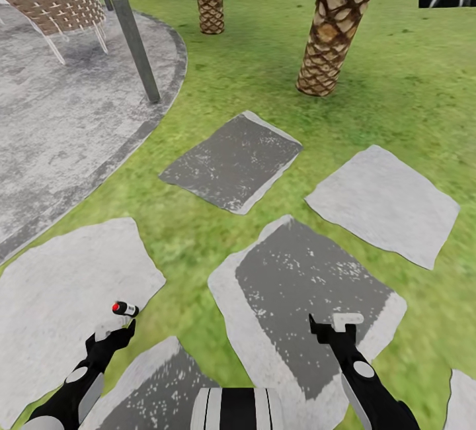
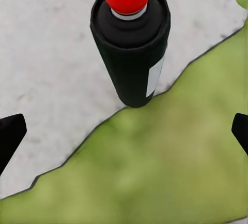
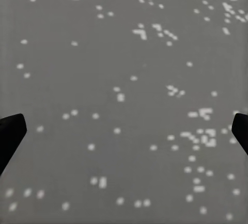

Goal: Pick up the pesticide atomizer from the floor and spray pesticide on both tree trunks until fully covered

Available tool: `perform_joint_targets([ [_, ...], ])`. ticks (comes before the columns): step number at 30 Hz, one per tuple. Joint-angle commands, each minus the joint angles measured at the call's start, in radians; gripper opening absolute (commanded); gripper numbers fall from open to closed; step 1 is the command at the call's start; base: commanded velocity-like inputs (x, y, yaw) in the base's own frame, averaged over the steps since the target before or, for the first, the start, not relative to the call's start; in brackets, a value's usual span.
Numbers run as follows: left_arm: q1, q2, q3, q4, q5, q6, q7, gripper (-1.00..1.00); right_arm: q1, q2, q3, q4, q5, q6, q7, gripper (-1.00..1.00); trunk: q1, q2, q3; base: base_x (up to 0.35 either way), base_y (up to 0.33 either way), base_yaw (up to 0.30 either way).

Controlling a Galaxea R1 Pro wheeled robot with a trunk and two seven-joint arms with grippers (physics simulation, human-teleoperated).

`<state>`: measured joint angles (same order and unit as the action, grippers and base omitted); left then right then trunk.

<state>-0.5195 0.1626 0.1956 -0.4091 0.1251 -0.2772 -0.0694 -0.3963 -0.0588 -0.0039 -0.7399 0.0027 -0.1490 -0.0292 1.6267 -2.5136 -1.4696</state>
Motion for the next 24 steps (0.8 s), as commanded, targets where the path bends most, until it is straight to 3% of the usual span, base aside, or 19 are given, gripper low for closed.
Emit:
perform_joint_targets([
  [1,0.0,0.0,0.002,0.001,0.011,-0.002,-0.007,1.0,0.0,0.0,0.001,0.001,0.0,-0.003,-0.003,1.0,0.0,0.0,-0.001,0.017,0.005,0.0],
  [13,0.0,-0.002,0.004,0.001,0.011,-0.002,-0.007,1.0,0.0,0.0,0.001,0.0,0.0,-0.003,-0.003,1.0,0.0,0.0,-0.001,0.115,0.05,0.0],
  [24,0.0,-0.004,0.002,0.0,0.009,-0.002,-0.007,1.0,0.0,-0.001,0.001,-0.002,-0.001,-0.003,-0.003,1.0,0.0,0.0,-0.004,0.012,0.007,0.0],
])
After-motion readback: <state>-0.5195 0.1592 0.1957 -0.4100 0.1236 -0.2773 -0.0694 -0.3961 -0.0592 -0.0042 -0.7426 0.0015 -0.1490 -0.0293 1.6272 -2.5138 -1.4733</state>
